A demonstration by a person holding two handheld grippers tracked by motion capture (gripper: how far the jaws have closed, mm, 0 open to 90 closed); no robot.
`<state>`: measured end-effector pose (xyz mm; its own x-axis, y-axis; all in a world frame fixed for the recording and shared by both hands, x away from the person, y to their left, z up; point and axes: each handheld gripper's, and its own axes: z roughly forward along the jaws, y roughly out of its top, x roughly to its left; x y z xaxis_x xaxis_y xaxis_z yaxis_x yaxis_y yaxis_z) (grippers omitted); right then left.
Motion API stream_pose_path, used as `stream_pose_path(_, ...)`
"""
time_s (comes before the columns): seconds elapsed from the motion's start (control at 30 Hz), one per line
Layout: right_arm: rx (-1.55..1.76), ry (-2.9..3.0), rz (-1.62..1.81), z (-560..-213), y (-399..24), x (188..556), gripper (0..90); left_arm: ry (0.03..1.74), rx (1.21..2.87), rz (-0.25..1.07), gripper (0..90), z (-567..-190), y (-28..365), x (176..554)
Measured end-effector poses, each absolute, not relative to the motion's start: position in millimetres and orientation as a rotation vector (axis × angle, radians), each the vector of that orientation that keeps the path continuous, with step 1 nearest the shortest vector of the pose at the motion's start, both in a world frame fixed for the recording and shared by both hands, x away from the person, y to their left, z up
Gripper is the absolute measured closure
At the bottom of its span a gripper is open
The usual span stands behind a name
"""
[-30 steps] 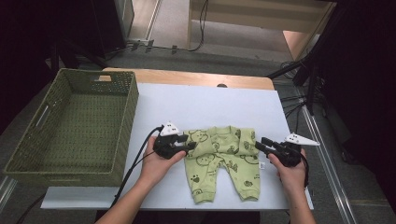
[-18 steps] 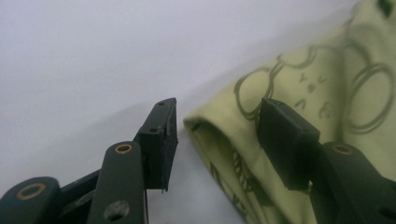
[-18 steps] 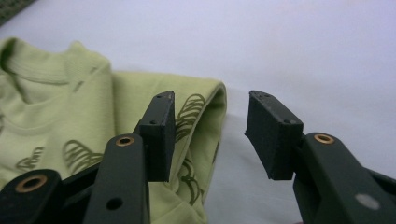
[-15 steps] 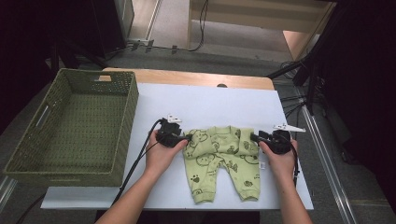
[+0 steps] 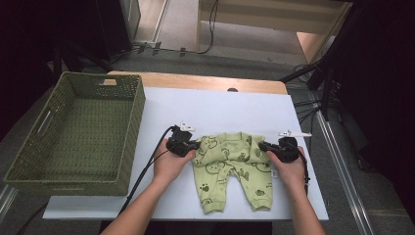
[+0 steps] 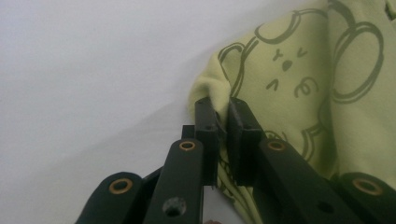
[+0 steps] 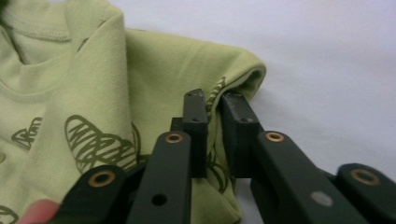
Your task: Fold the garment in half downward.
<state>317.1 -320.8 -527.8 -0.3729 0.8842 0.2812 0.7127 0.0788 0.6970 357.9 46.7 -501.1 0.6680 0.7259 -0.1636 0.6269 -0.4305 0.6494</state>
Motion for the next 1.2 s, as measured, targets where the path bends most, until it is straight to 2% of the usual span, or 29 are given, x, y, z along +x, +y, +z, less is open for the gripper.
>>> stream_pose_path(0.17,1.638,2.142,1.225,-528.1,-319.1,316.5,81.9,1.039,2.197,0.190,84.3,-496.9,56.0,363.5)
stream_pose_path(0.5,1.580,2.147,1.264,-523.8,-283.5,321.6,82.3,1.116,2.162,0.251,84.1,-488.0,88.1,387.2)
stream_pose_path(0.7,1.594,2.108,1.238,-523.6,-287.5,334.5,82.4,1.092,2.152,0.248,83.3,-495.1,86.9,389.4)
stream_pose_path(0.8,1.585,2.113,1.219,-525.3,-286.0,335.6,82.4,1.089,2.132,0.244,78.1,-492.5,87.5,388.3)
stream_pose_path(0.97,1.557,2.110,1.200,-524.9,-286.1,338.3,82.4,1.059,2.020,0.263,59.4,-476.3,84.7,380.6)
stream_pose_path(1.2,1.557,2.113,1.200,-525.0,-285.7,338.7,82.3,0.901,2.045,0.183,56.6,-464.2,61.2,373.9)
